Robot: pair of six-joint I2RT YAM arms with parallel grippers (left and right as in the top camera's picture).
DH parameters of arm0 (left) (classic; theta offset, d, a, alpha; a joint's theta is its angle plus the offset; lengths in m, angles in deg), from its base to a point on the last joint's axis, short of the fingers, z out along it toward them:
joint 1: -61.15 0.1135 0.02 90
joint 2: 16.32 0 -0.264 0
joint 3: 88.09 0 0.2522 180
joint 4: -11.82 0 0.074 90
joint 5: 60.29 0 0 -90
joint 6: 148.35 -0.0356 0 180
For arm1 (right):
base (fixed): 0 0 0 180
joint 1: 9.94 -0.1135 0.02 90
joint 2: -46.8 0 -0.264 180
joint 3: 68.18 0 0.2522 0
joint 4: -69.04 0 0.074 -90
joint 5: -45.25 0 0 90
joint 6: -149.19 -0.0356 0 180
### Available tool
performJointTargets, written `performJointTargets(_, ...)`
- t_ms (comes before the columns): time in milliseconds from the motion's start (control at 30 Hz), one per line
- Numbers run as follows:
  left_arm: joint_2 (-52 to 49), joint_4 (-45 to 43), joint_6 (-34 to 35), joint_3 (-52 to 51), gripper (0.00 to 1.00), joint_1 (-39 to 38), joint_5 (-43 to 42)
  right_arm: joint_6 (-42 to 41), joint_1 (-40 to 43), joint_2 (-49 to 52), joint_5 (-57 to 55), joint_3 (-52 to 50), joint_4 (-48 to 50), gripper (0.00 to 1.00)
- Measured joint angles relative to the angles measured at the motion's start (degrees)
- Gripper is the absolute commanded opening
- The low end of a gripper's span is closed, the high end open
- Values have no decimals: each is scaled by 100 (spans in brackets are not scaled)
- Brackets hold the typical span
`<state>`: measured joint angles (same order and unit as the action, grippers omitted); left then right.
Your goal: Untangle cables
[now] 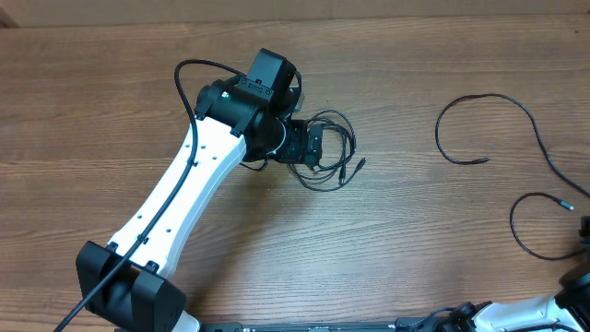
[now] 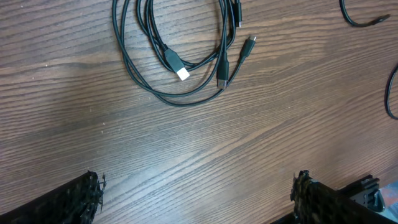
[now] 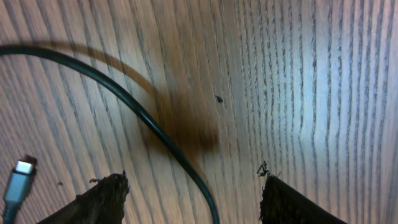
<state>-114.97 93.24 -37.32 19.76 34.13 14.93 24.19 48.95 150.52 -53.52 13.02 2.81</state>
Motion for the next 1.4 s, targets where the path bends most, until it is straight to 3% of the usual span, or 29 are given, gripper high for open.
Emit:
performJointTargets(300,0,-22,-2,0,100,0,0,-103,-2,0,-2,-415,332,70)
performJointTargets(1067,0,-39,-2,0,100,0,0,-140,-2,0,28,-723,636,57)
performJointTargets(1167,0,-35,-2,0,100,0,0,-162,0,-7,92,-732,680,42)
performJointTargets(1400,0,-35,-2,0,100,0,0,-155,0,-7,291,-752,785,20)
